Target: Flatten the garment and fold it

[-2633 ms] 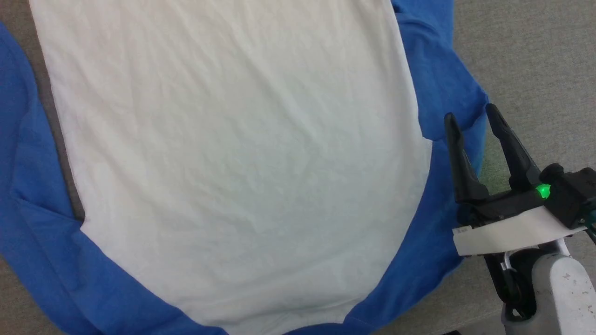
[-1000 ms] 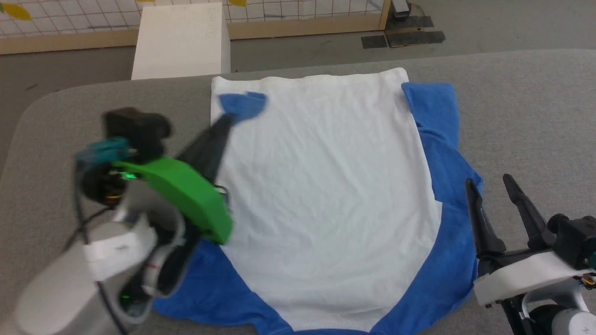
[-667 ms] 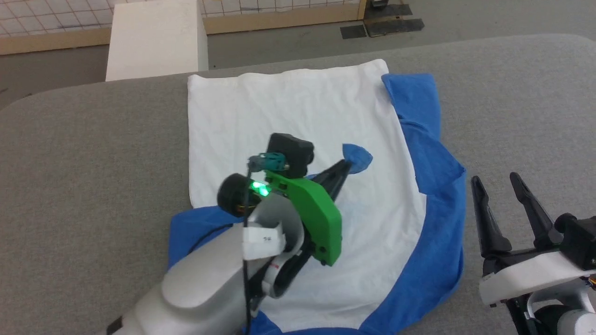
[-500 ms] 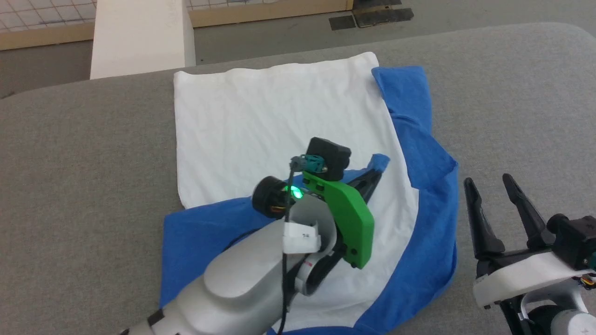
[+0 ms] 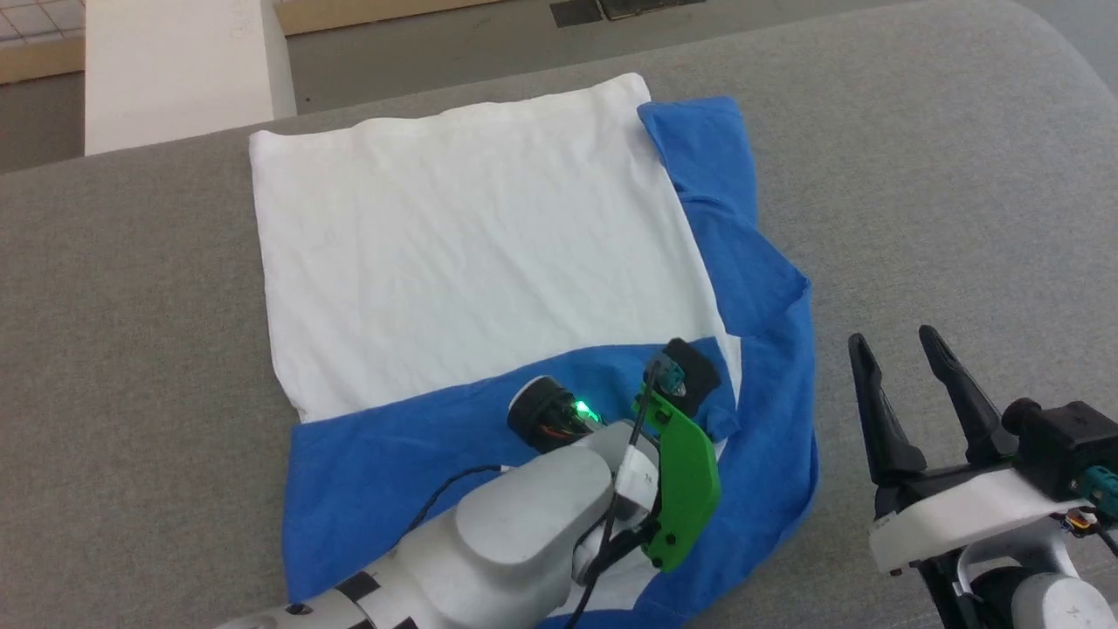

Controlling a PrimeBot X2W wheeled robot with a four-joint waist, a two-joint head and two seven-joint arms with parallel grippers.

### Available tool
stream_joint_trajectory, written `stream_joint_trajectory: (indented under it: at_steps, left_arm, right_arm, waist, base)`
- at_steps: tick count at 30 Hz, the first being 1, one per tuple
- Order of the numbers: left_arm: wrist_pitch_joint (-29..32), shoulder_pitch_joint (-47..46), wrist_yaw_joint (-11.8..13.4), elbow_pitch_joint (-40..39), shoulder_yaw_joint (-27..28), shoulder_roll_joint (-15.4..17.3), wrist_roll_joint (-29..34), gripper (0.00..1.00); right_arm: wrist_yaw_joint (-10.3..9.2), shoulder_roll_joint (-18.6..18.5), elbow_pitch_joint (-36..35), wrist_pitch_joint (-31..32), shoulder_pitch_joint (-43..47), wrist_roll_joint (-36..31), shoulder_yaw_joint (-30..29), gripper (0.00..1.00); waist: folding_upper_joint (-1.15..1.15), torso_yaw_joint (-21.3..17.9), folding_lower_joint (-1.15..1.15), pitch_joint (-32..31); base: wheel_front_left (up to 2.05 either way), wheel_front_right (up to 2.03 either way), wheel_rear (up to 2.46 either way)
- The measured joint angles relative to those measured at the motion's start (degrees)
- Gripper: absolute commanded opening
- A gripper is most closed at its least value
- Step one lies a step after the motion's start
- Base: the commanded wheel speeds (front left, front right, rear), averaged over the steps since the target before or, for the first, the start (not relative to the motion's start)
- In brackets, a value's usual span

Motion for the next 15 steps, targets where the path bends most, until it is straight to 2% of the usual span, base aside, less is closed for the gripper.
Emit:
stream_joint_trajectory:
  at_steps: [4, 5, 7, 11, 15]
  left_arm:
    - [1.3, 1.3, -2.5, 1.5, -1.7, -0.1, 1.2, 0.0]
    - [1.3, 1.7, -2.6, 1.4, -1.8, -0.2, 1.2, 0.09]
    - [0.7, 1.9, -2.6, 1.0, -2.0, -0.2, 1.2, 1.0]
    - [-3.0, 1.8, -1.8, -0.6, -1.0, -0.2, -1.0, 1.0]
    - [-11.8, 0.7, -0.1, -2.7, 3.9, -0.3, -2.7, 1.0]
  right_arm:
    - [0.0, 0.0, 0.5, -0.2, 0.0, 0.0, 0.3, 1.0]
    - [0.0, 0.1, 0.7, -0.3, -0.1, 0.0, 0.6, 1.0]
    - [0.0, 0.1, 0.9, -0.4, -0.3, 0.1, 0.9, 1.0]
    - [0.0, 0.2, 1.2, -0.5, -0.6, 0.1, 0.8, 1.0]
    - [0.0, 0.1, 1.5, -0.5, -0.6, 0.1, 0.4, 1.0]
  waist:
    - [0.0, -0.3, 0.0, 0.1]
    - [0.0, -0.4, 0.0, 0.1]
    - [0.0, -0.3, 0.0, 0.0]
    - [0.0, 0.5, 0.0, -0.1]
    - [0.0, 1.6, 0.0, -0.4]
  base:
    - [0.0, 0.0, 0.0]
    - [0.0, 0.0, 0.0]
    - [0.0, 0.0, 0.0]
    - [0.0, 0.0, 0.0]
    - [0.0, 0.0, 0.0]
